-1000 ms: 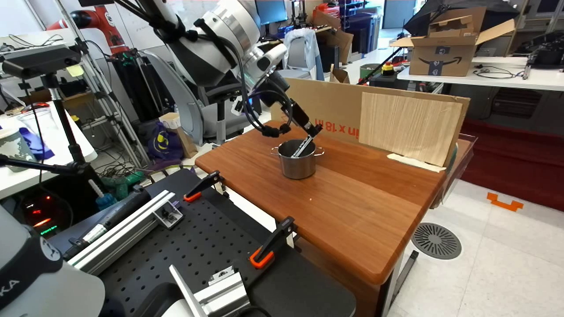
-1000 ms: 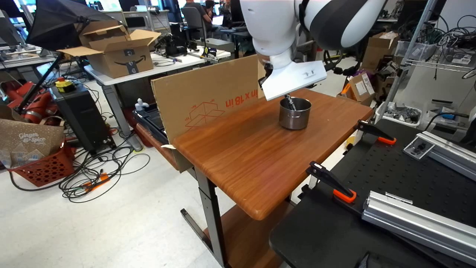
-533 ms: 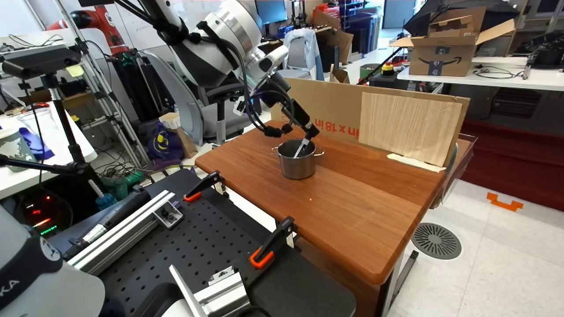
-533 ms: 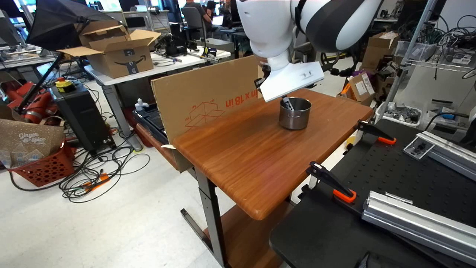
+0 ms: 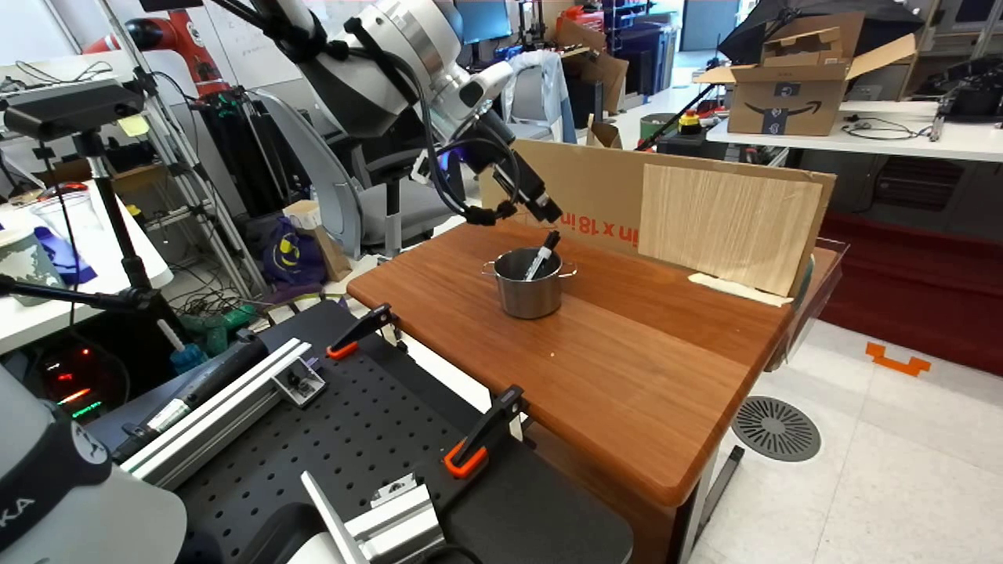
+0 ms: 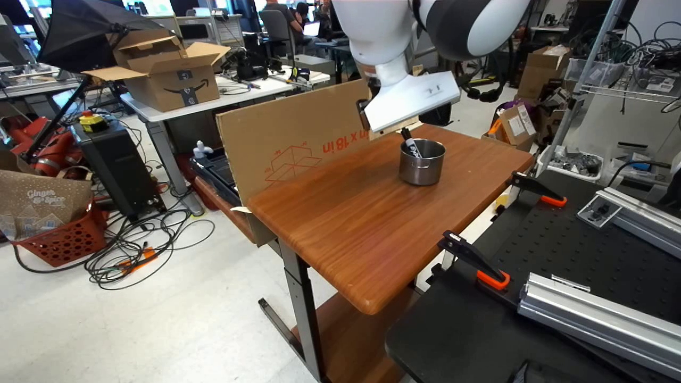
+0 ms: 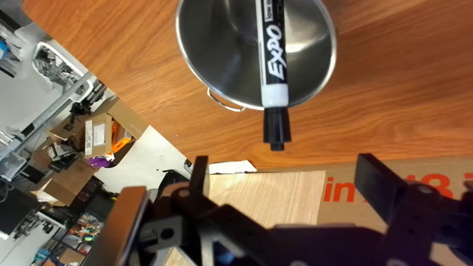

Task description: Get the marker from the table and put it in the pot

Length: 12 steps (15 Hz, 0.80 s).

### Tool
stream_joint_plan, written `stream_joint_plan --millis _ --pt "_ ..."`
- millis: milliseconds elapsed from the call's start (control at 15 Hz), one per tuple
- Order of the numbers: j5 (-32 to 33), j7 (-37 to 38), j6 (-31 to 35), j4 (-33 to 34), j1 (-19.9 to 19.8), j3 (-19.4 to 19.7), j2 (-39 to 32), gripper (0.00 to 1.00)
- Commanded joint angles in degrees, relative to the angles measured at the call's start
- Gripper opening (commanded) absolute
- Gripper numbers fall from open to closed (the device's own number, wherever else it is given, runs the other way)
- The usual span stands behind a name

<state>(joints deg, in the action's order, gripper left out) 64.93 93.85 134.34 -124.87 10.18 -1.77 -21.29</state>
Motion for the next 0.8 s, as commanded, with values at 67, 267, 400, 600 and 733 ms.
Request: stream_joint_plan --millis 67,267,400,600,733 --pt "-4.0 -4.2 -1.5 -2.1 -0.4 -2.1 6.4 1.00" --pt "-9.0 -11.0 -1.2 -3.4 -0.8 -3.8 10.3 1.00" --pt "-8.7 -10.2 -0.9 -2.1 0.0 -3.3 8.8 1.00" --pt "-9.7 -11.2 -1.1 -2.3 0.1 -3.4 9.1 1.00" --pt "-9.7 -11.1 -1.1 -2.3 0.0 -3.3 9.0 1.00"
